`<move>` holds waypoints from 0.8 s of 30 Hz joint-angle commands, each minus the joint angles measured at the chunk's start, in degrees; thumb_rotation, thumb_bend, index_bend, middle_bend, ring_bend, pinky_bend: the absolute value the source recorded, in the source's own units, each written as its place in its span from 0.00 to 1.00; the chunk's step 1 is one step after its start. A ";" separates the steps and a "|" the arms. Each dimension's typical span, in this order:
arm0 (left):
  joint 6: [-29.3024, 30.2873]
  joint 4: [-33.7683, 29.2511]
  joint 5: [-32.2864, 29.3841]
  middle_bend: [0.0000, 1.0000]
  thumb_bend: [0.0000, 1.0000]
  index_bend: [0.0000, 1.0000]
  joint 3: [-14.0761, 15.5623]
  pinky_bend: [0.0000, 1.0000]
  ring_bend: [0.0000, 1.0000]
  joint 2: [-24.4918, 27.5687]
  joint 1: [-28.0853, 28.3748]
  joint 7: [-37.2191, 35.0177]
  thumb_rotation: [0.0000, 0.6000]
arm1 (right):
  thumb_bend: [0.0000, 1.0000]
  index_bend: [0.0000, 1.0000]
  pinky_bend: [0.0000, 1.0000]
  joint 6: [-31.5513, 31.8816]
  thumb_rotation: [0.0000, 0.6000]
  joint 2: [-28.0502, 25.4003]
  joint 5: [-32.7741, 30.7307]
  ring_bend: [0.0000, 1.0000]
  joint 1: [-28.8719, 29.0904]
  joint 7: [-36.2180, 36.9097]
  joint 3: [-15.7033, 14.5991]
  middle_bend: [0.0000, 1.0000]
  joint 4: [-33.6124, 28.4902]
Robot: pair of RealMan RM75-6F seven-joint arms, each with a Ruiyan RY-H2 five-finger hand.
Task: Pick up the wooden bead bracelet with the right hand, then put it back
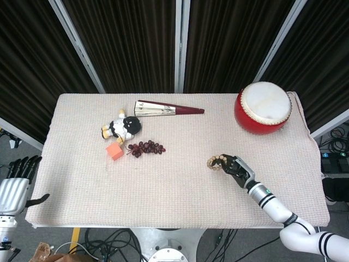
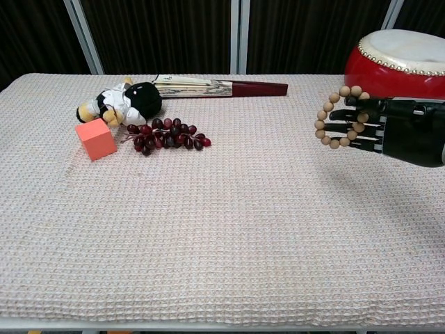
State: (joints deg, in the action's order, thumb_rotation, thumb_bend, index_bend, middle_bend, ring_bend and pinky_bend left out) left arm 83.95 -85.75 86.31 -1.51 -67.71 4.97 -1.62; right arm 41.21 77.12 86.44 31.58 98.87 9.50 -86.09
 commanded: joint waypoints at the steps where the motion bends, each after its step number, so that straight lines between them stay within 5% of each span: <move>1: -0.13 -0.11 -0.01 0.05 0.00 0.04 0.09 0.04 0.00 0.03 0.04 0.13 1.00 | 0.59 0.51 0.00 5.06 0.68 -0.82 12.76 0.17 2.72 22.70 -4.69 0.48 2.24; 6: -0.36 -0.45 -0.16 0.05 0.00 0.04 0.12 0.04 0.00 0.17 0.13 0.48 1.00 | 0.50 0.49 0.00 11.96 0.55 1.33 17.04 0.16 5.08 31.37 -8.48 0.48 7.91; 13: -0.59 -0.65 -0.31 0.05 0.00 0.04 0.17 0.04 0.00 0.16 0.23 0.75 1.00 | 0.49 0.48 0.00 14.30 0.53 3.97 14.09 0.16 6.40 24.96 -9.65 0.48 10.30; 24: -0.54 -0.15 -0.58 0.05 0.00 0.04 0.23 0.04 0.00 -0.14 0.10 0.29 1.00 | 0.63 0.48 0.00 14.44 0.54 5.09 7.92 0.17 6.46 14.51 -9.75 0.49 9.10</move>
State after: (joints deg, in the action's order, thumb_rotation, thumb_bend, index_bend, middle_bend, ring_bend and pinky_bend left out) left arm 83.41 -85.88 85.72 -1.29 -67.86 5.07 -1.34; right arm 55.43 81.98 95.16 38.09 114.39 -0.12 -76.73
